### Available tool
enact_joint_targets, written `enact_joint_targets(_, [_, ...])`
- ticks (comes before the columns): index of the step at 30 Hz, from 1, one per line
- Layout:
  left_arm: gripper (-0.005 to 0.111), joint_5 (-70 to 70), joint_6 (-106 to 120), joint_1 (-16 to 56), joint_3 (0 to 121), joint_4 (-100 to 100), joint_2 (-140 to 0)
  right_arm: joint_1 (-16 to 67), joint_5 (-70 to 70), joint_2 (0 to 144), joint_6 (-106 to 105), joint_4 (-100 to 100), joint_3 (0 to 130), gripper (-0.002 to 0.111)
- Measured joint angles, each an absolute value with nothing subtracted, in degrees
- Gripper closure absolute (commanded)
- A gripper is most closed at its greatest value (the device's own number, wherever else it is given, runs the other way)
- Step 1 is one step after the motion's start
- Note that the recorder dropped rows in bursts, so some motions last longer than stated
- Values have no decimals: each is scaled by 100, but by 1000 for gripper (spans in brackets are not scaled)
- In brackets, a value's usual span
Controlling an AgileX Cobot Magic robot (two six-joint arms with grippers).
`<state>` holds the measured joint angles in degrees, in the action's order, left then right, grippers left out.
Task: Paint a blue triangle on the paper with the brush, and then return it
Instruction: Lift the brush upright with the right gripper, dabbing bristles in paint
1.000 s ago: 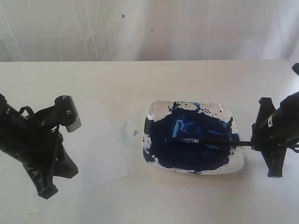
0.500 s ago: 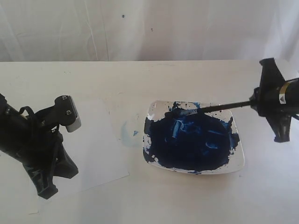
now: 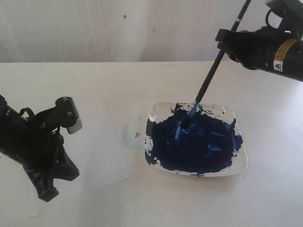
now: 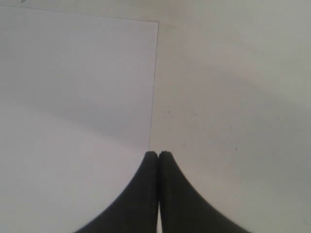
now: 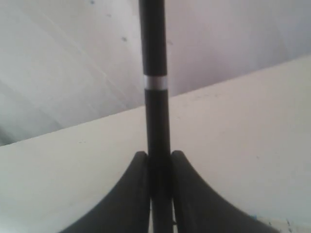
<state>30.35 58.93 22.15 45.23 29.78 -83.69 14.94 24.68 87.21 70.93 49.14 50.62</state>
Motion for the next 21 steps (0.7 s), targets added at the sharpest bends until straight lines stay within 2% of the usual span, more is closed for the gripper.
enact_joint_targets(12, [107, 3035, 5893, 2215, 4523, 2978, -8369, 1494, 4358, 8721, 5218, 5999, 4998, 108])
enact_joint_targets(21, [107, 3023, 5893, 2215, 4523, 2978, -8369, 1494, 4568, 8721, 4807, 6187, 4743, 108])
